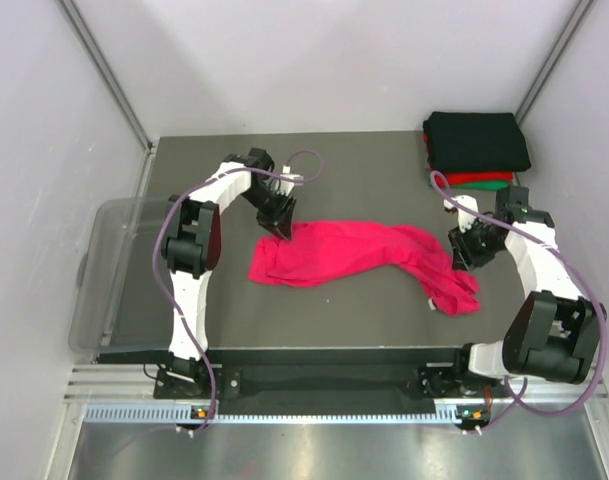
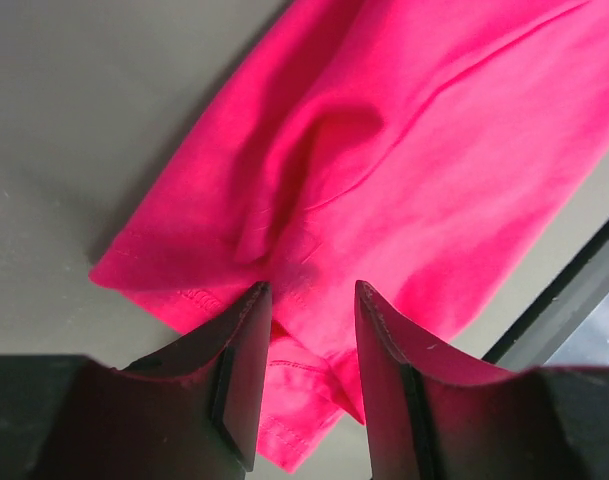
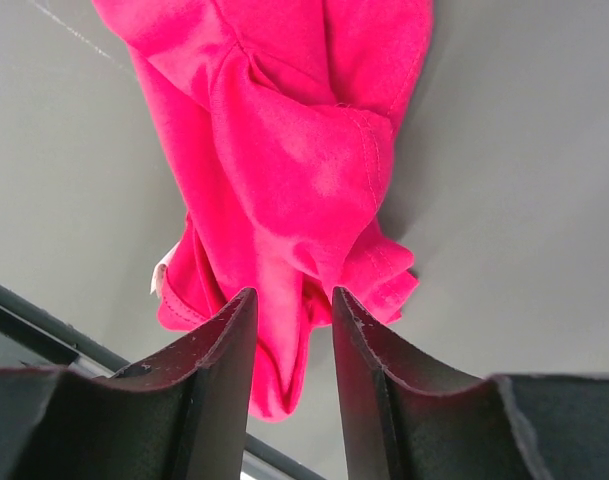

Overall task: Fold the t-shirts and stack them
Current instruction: Flatten the tshirt out

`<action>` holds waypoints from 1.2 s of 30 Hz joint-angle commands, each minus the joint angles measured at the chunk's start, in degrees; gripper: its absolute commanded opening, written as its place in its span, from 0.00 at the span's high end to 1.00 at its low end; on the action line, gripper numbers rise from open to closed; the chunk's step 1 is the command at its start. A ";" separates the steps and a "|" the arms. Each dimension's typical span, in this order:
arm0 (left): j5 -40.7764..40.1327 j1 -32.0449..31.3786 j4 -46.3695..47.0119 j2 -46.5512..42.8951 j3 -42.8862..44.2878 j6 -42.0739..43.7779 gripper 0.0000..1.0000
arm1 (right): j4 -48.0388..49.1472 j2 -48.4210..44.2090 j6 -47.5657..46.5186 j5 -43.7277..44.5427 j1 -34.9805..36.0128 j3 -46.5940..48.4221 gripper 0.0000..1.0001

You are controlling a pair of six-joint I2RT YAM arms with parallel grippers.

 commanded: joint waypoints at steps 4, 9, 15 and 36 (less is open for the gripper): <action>-5.29 0.57 2.26 -2.41 -1.12 -1.31 0.56 | 2.01 0.55 0.71 -2.07 -0.12 0.76 0.63; -5.30 0.92 3.23 -1.97 -1.21 -2.63 0.55 | 2.10 0.11 0.19 -1.81 -0.21 -0.74 0.62; -1.26 0.83 2.44 -0.82 -1.39 -2.45 0.69 | 2.89 -0.15 -0.17 -0.84 -0.12 -1.53 0.62; 0.86 0.83 2.18 -0.55 2.04 -2.80 1.00 | 3.95 -0.15 0.10 -0.75 -0.12 -2.94 0.63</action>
